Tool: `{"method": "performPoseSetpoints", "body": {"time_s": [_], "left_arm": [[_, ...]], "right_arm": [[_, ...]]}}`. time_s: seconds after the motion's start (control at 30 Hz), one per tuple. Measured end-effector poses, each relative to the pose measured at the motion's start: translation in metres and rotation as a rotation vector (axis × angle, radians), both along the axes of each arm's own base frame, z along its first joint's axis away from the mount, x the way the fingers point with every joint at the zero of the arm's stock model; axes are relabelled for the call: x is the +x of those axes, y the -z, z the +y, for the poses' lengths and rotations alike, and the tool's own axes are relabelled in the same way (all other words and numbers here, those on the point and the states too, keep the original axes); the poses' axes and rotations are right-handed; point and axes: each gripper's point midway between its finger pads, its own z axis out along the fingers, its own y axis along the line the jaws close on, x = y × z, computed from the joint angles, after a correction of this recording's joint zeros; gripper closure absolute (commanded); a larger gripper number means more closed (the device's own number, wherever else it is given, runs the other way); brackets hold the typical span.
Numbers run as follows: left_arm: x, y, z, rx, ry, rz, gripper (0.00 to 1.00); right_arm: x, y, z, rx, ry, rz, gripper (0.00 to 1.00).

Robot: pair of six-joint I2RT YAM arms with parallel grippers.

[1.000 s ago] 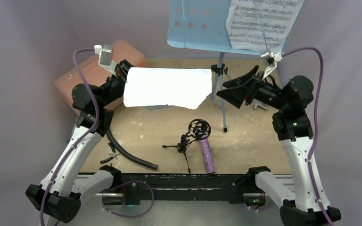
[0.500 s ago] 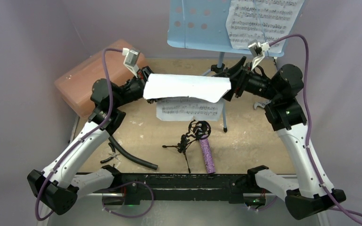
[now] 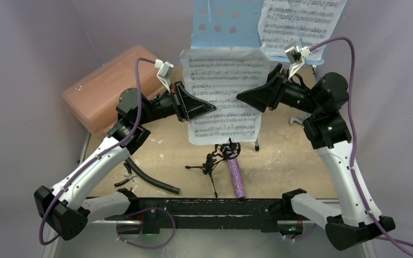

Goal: Set up the instrument practice props

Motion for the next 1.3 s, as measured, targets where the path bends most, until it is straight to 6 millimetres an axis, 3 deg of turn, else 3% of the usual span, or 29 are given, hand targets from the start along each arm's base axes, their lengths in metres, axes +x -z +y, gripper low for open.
{"method": "performPoseSetpoints", "body": {"time_s": [0.1,0.43,0.8,1.17,1.23,1.3], "left_arm": [[0.001,0.002,0.0,0.006,-0.006,-0.002,1.0],[0.003,0.0,0.0,0.003,-0.014,-0.013,1.0],[-0.005,-0.007,-0.004,-0.018,0.007,-0.041,1.0],[-0.006,-0.009,-0.005,-0.025,0.002,-0.053,1.0],[-0.005,-0.01,-0.005,-0.027,-0.003,-0.055,0.98],[-0.003,-0.011,-0.005,-0.03,-0.012,-0.056,0.89]], "right_arm": [[0.0,0.0,0.0,0.001,0.0,0.001,0.41],[-0.001,0.0,0.0,-0.002,0.0,0.002,0.45],[0.001,-0.001,0.001,0.002,-0.006,0.001,0.57],[0.004,-0.001,0.002,0.007,-0.006,0.006,0.98],[0.004,-0.001,0.002,0.007,-0.005,0.006,1.0],[0.004,-0.001,0.002,0.007,-0.005,0.007,1.0]]}}
